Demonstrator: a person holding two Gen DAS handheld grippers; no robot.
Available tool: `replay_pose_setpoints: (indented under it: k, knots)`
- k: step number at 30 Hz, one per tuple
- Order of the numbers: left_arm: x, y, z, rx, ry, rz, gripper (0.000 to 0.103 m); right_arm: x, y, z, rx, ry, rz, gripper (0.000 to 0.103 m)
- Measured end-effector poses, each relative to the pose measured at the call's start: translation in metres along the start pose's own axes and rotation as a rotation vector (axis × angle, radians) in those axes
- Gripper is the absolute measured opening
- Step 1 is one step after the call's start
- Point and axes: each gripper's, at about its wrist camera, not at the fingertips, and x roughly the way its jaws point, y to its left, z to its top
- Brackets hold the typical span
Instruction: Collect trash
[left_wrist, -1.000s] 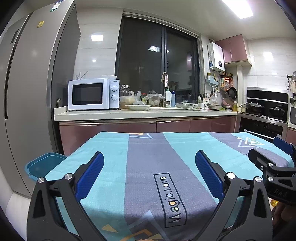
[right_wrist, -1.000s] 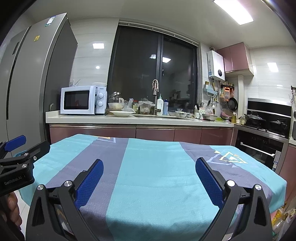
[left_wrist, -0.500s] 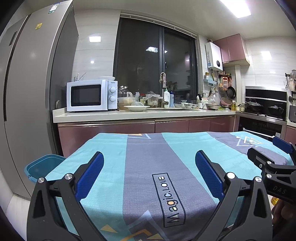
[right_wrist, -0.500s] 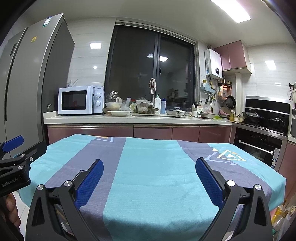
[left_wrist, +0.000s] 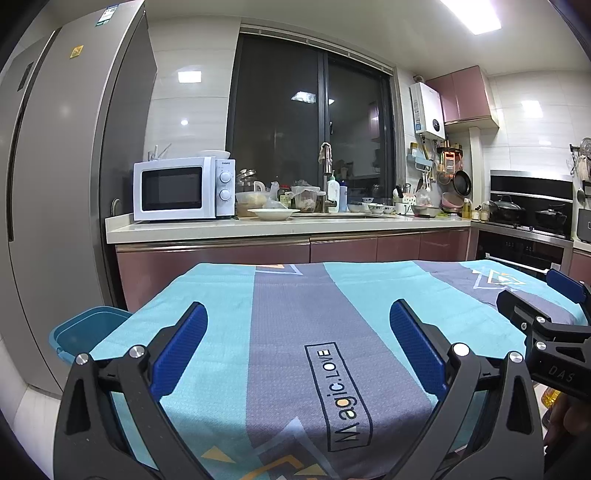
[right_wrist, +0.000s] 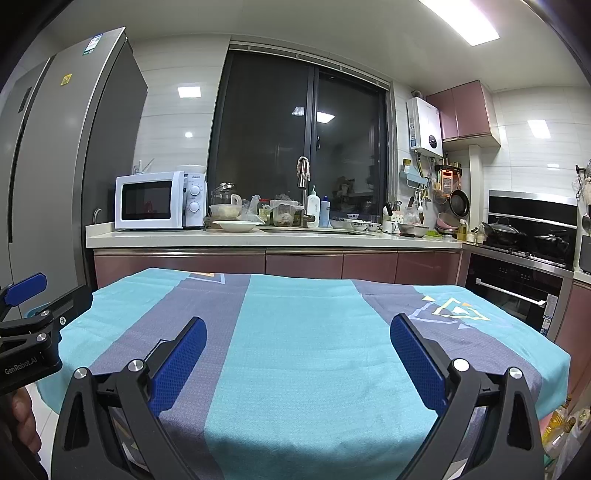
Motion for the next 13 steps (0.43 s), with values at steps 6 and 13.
replay_pose_setpoints:
  k: [6, 13]
  knots:
    - [0.001, 0.001, 0.001, 0.006, -0.015, -0.001, 0.097, 0.001, -0.002, 0.001, -0.004, -0.007, -0.012, 0.096]
    - [0.032, 0.009, 0.021, 0.046, -0.022, 0.034, 0.097, 0.028, -0.042, 0.02, -0.001, -0.03, -0.093, 0.096]
